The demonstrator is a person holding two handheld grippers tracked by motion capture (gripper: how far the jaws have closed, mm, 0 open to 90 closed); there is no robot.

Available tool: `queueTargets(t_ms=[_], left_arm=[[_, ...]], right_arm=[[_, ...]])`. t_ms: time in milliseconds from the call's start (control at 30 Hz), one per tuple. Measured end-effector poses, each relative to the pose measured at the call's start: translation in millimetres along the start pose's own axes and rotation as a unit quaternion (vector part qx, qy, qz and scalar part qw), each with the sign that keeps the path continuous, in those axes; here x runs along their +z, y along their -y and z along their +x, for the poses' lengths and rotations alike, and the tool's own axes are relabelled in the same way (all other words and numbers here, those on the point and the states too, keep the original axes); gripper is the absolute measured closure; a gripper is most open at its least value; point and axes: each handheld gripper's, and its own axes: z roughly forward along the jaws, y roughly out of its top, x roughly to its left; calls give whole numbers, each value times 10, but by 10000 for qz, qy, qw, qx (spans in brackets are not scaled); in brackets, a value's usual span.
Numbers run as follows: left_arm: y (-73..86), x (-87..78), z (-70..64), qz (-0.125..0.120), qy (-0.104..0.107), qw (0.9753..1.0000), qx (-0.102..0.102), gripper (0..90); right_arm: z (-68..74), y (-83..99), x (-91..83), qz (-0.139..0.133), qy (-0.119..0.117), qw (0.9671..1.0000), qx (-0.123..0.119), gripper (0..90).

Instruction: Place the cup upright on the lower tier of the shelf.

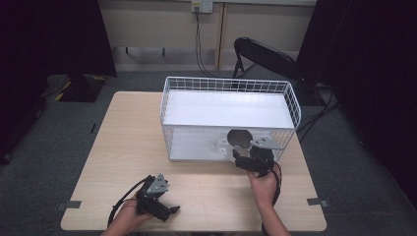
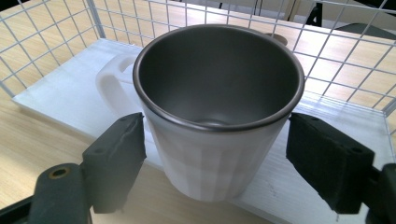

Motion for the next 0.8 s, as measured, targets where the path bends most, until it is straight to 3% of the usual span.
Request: queueTargets(t_ms=[800], left_arm=[[-1,1,4,3,13,10000,17,0]], right_arm=[[77,18,109,92,220,9997,-21,283]])
